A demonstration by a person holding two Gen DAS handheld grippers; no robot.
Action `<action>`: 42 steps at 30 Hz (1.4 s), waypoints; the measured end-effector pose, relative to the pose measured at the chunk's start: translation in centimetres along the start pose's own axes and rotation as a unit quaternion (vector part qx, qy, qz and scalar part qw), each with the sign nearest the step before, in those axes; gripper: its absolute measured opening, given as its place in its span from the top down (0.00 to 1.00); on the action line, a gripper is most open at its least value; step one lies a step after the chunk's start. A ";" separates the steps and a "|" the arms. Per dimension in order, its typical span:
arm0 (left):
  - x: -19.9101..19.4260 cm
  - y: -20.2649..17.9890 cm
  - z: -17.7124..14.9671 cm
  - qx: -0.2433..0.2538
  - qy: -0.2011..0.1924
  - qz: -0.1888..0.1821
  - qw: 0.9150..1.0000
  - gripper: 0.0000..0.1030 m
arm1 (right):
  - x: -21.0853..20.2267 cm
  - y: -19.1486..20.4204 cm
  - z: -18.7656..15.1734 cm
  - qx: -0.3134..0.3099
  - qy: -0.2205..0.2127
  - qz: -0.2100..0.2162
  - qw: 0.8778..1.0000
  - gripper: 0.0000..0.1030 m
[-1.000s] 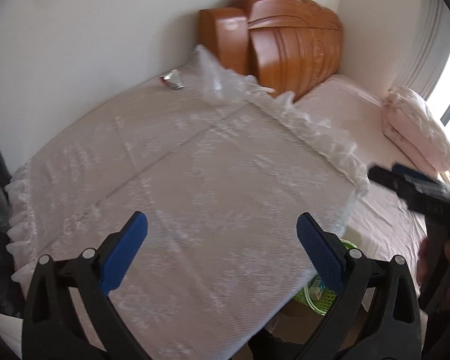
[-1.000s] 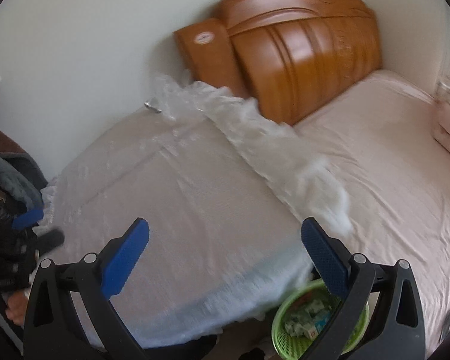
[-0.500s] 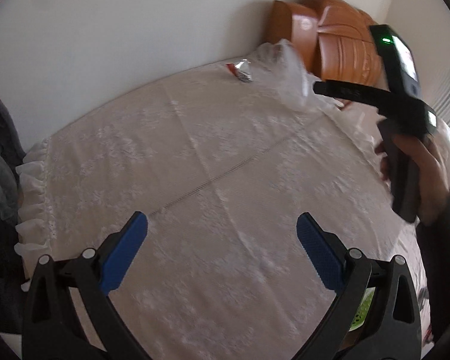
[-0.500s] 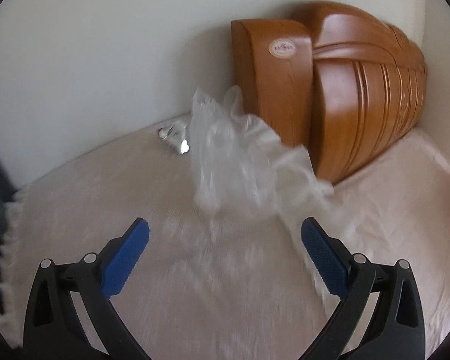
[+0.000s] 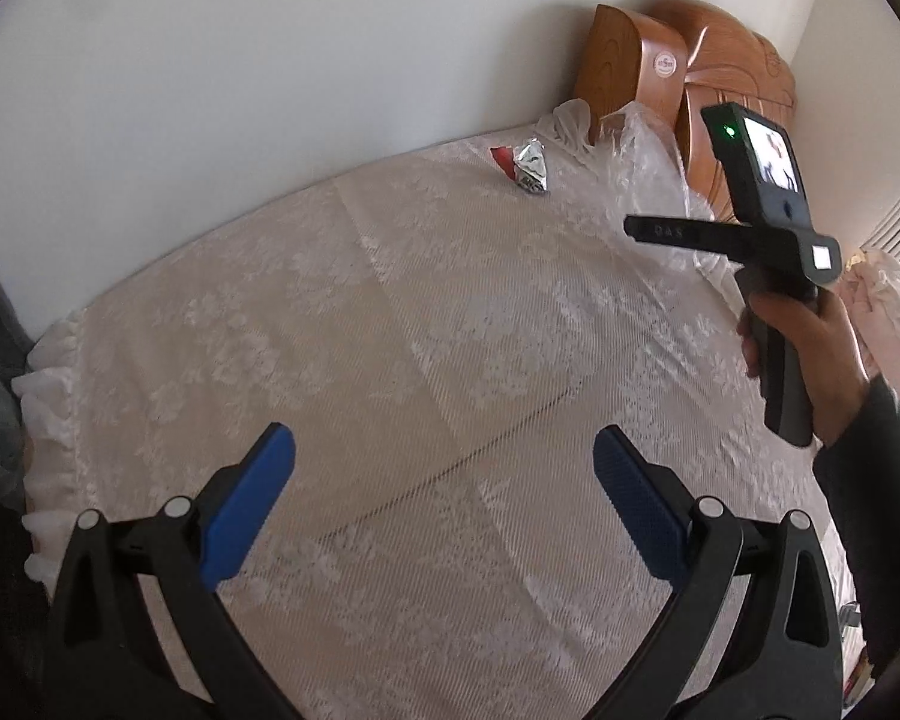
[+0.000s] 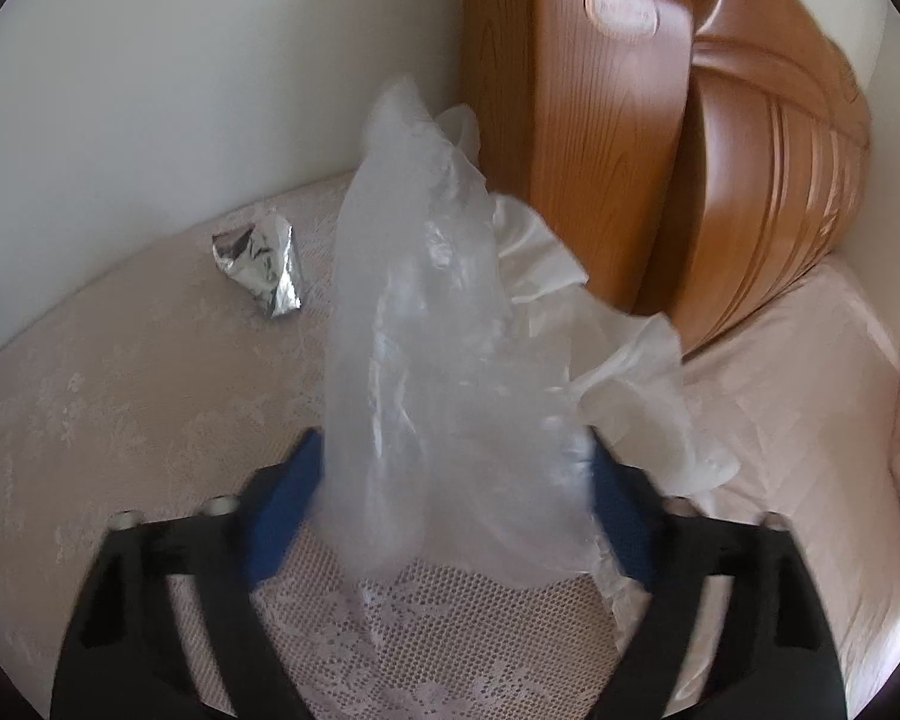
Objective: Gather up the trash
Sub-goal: 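Grasp the clear plastic bag with right tool while left tool grasps silver foil wrapper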
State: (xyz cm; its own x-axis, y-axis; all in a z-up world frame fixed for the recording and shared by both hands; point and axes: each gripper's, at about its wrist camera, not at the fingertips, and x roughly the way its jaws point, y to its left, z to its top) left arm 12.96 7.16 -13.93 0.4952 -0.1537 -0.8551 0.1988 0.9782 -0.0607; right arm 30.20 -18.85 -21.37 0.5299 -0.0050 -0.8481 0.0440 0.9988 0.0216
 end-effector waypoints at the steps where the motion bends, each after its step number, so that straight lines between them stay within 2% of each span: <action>1: 0.2 -0.2 0.3 0.000 0.001 0.000 1.000 0.07 | 0.1 -0.2 -0.1 0.002 0.003 0.007 1.000 0.53; 2: 0.4 -0.3 0.5 0.000 0.001 -0.001 1.000 0.07 | 0.0 -0.5 -0.2 0.003 0.004 0.015 1.000 0.64; 4: 0.7 -0.7 0.9 0.001 0.003 -0.007 1.000 0.07 | -0.3 -0.8 -0.2 0.008 0.001 0.029 1.000 0.73; 9: 2.4 -2.0 3.5 0.006 -0.005 -0.020 1.000 0.07 | -4.2 -2.3 -1.0 0.039 -0.039 0.061 0.997 0.74; 14: 6.8 -4.1 8.8 0.028 -0.024 -0.012 0.999 0.07 | -9.7 -3.9 -3.7 0.063 -0.077 0.080 0.992 0.72; 18: 11.3 -6.2 13.4 0.054 -0.042 -0.016 0.998 0.07 | -12.7 -5.0 -7.4 0.079 -0.082 0.085 0.990 0.72; 24: 17.1 -9.2 17.5 0.076 -0.049 0.017 0.996 0.07 | -14.0 -6.1 -11.8 0.124 -0.072 0.087 0.986 0.71; 28: 19.7 -10.0 18.5 0.073 -0.046 0.033 0.996 0.08 | -14.4 -6.1 -14.3 0.156 -0.055 0.098 0.981 0.71; 32: 21.0 -10.4 18.9 0.061 -0.043 0.040 0.996 0.08 | -14.5 -6.0 -15.6 0.160 -0.042 0.096 0.982 0.71; 39: 21.8 -10.6 19.3 0.052 -0.041 0.045 0.997 0.09 | -14.7 -6.1 -16.0 0.160 -0.040 0.091 0.982 0.71; 40: 21.8 -10.6 19.4 0.050 -0.039 0.046 0.997 0.10 | -14.7 -6.1 -15.9 0.157 -0.040 0.090 0.983 0.71; 42: 22.3 -10.6 19.5 0.049 -0.031 0.045 0.997 0.19 | -14.8 -6.0 -15.7 0.152 -0.042 0.089 0.983 0.71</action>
State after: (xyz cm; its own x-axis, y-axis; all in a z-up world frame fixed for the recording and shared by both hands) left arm 38.40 -9.36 -22.37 0.5650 -0.0766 -0.8215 0.2310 0.9705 0.0684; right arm 8.79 -24.02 -17.23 0.6193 0.1526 -0.7702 0.1884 0.9234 0.3345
